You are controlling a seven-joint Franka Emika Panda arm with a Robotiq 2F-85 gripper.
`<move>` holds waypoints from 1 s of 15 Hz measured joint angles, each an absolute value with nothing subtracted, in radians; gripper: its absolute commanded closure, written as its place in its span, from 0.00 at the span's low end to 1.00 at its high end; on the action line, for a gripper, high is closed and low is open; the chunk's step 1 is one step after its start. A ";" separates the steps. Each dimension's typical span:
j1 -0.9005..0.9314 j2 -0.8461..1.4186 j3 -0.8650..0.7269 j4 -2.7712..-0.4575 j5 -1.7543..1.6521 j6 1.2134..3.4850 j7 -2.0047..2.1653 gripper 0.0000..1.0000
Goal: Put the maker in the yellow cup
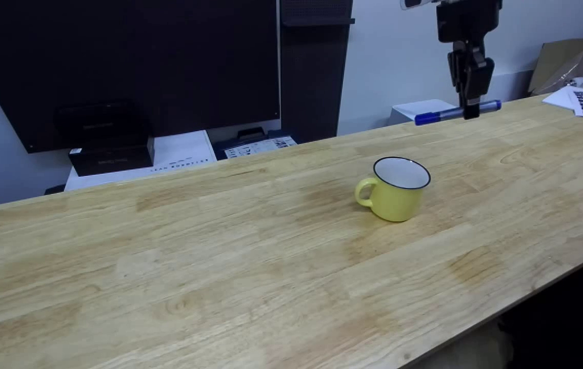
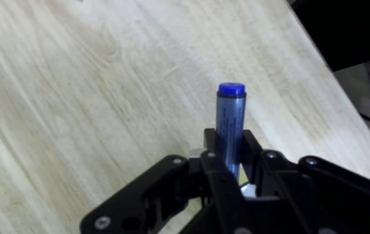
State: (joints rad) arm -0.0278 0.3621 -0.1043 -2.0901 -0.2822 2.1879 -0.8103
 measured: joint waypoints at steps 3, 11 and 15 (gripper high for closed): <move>0.015 0.313 -0.077 -2.068 -0.275 1.933 -0.737 0.79; -0.003 0.320 -0.032 -2.028 -0.267 1.794 -0.707 0.95; -0.019 0.421 -0.032 -2.001 -0.285 1.791 -0.668 0.95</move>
